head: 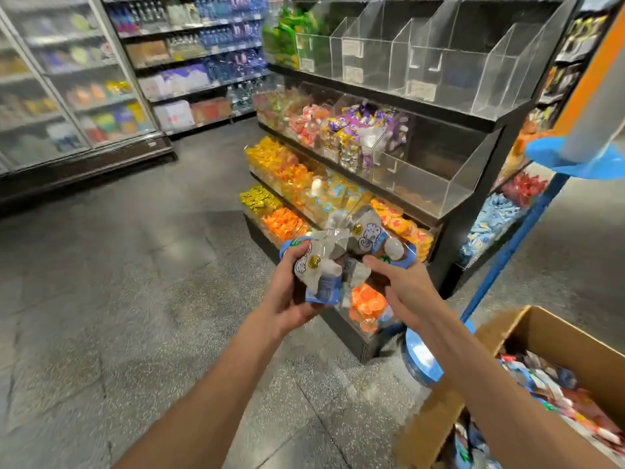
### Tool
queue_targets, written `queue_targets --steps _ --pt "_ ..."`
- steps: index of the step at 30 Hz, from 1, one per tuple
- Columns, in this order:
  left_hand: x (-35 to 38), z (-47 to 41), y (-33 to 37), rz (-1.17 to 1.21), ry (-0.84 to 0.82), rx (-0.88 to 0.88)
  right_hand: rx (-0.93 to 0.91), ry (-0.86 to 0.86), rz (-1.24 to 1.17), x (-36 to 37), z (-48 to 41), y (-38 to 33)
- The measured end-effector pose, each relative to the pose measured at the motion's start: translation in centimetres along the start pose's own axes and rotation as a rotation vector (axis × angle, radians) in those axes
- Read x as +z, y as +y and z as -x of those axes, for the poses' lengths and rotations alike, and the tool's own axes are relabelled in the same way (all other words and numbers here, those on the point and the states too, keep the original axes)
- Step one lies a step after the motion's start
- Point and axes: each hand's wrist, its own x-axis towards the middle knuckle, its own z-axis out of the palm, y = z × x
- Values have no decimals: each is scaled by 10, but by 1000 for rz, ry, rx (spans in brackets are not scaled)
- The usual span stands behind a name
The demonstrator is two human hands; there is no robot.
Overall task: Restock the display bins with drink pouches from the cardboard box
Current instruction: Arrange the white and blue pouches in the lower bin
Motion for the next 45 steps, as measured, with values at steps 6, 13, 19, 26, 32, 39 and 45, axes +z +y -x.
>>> queue_targets --steps 6,13,19,26,32,39,45 --pt "-5 -77 68 -65 -66 -96 -57 121 -64 37 -65 -14" --pt "-11 -184 138 -142 -192 -237 -192 314 -85 73 -145 -18" --pt "12 -257 171 -231 -277 -411 -268 522 -170 81 -190 -41" --pt "38 -355 175 -263 -276 -477 -159 657 -59 39 -250 -63" --pt "61 -433 182 -311 -177 -438 -80 588 64 -4 -330 -90" --pt "85 -514 225 -465 -133 -347 3 673 214 -47 -436 -117" --pt "91 -586 252 -655 -115 -290 132 743 289 -79 -517 -111"
